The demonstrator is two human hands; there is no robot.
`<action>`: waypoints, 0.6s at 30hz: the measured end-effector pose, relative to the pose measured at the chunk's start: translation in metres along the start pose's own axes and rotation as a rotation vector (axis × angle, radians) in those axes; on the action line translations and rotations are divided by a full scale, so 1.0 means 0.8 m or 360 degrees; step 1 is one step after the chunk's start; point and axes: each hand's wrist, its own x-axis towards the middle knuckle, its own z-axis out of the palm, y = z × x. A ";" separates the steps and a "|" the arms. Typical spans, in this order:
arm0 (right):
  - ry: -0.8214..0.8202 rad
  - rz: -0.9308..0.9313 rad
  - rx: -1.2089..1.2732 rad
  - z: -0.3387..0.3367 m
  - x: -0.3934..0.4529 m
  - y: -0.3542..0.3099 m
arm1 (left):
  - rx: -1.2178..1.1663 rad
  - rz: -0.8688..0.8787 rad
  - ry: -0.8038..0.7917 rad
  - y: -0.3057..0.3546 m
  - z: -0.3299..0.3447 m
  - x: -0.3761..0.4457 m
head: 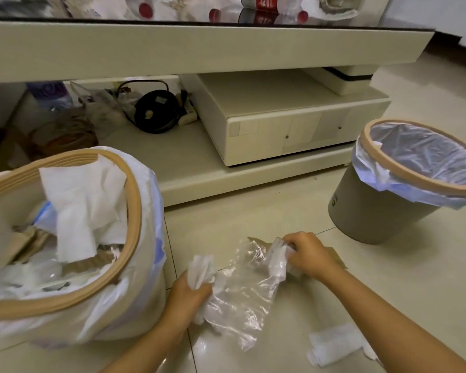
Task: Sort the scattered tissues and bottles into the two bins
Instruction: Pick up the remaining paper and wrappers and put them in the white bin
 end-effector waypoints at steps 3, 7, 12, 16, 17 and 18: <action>0.0074 -0.0048 0.0200 -0.039 -0.017 -0.026 | 0.0294 0.0279 -0.0172 0.025 -0.004 -0.020; 0.0158 -0.0088 0.0404 -0.086 -0.040 -0.064 | 0.0567 0.0703 -0.0153 0.080 -0.001 -0.052; 0.0182 -0.0104 0.0670 -0.134 -0.063 -0.115 | 0.0800 0.1147 -0.0053 0.169 -0.032 -0.104; 0.0181 -0.0200 0.0666 -0.154 -0.072 -0.156 | 0.0851 0.1325 0.0260 0.231 -0.100 -0.124; 0.0199 -0.0209 0.0711 -0.156 -0.075 -0.167 | 0.0844 0.1342 0.0330 0.241 -0.122 -0.126; 0.0228 -0.0221 0.0758 -0.156 -0.076 -0.177 | 0.0862 0.1351 0.0404 0.249 -0.145 -0.126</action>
